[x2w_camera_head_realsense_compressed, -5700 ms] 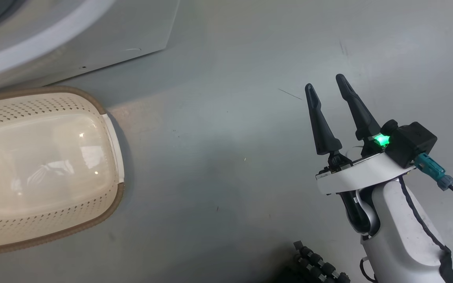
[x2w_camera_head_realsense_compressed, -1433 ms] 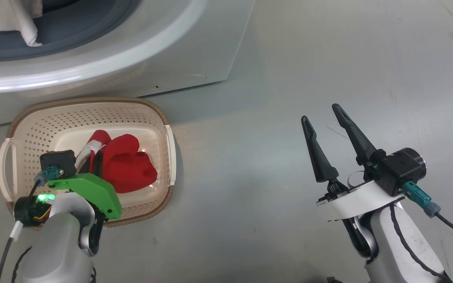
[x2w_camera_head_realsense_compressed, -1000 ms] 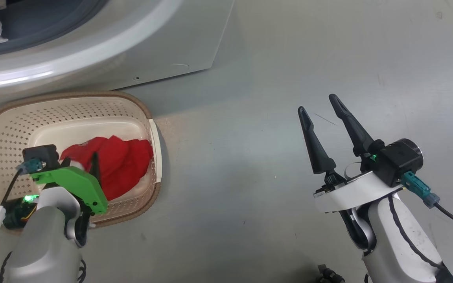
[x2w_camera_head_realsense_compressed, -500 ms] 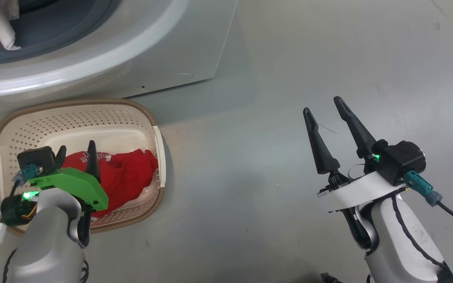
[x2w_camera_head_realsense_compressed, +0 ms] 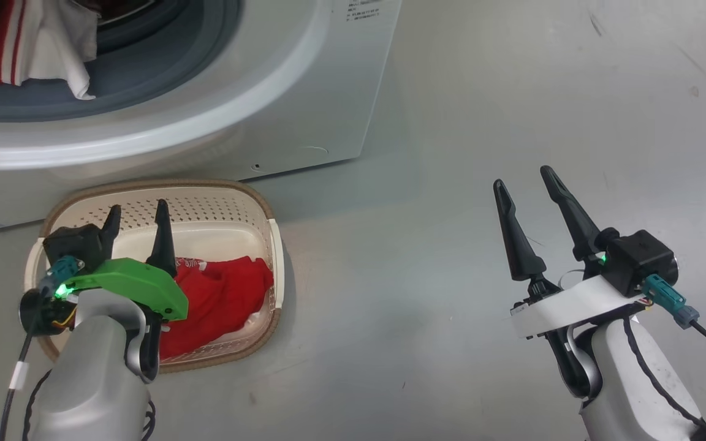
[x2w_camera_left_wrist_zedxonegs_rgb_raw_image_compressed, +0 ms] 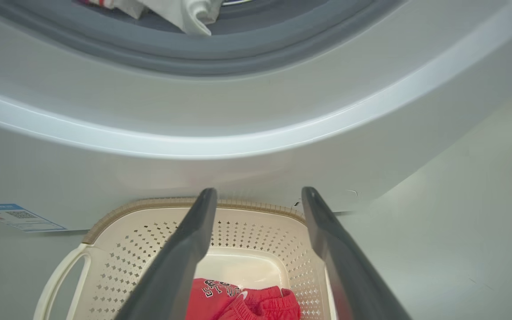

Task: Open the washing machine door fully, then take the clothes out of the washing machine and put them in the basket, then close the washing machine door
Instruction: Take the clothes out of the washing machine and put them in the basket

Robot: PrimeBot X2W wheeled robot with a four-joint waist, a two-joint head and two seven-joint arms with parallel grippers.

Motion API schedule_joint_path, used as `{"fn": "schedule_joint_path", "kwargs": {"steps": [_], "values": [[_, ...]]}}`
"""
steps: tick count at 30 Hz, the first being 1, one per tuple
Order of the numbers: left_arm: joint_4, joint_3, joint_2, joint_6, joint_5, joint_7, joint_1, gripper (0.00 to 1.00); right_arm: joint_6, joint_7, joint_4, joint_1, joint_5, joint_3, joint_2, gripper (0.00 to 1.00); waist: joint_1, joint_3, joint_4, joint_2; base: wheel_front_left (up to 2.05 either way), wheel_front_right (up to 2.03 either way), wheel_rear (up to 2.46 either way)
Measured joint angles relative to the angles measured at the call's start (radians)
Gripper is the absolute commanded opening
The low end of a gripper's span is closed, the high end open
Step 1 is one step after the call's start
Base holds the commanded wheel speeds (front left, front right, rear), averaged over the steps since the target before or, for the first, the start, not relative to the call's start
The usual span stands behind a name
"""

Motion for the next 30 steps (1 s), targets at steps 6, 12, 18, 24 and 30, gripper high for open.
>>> {"fn": "schedule_joint_path", "kwargs": {"steps": [6,12,18,24,30], "values": [[-0.065,-0.003,-0.008,0.000,0.021,-0.003,0.032,1.00,0.000,0.000,0.019,0.034,-0.007,-0.017,-0.002,1.00,0.0000,-0.049,0.032,0.0000,0.00,0.00,0.00],[-0.185,0.011,-0.010,0.001,0.043,-0.002,0.068,1.00,0.000,0.000,0.031,0.066,-0.010,-0.034,-0.009,1.00,0.0000,-0.106,0.064,0.0000,0.00,0.00,0.00],[-0.286,0.013,-0.011,0.003,0.067,-0.003,0.124,1.00,0.000,0.000,0.044,0.097,-0.015,-0.044,-0.009,1.00,0.0000,-0.167,0.094,0.0000,0.00,0.00,0.00],[-0.357,0.012,-0.011,0.011,0.097,-0.003,0.194,1.00,-0.001,0.000,0.052,0.133,-0.018,-0.046,-0.009,1.00,0.0000,-0.233,0.119,0.0000,0.00,0.00,0.00],[-0.410,0.010,-0.012,0.024,0.107,-0.003,0.281,1.00,-0.001,0.000,0.056,0.174,-0.018,-0.050,-0.008,1.00,-0.0001,-0.299,0.134,0.0000,0.00,0.00,0.00]]}}
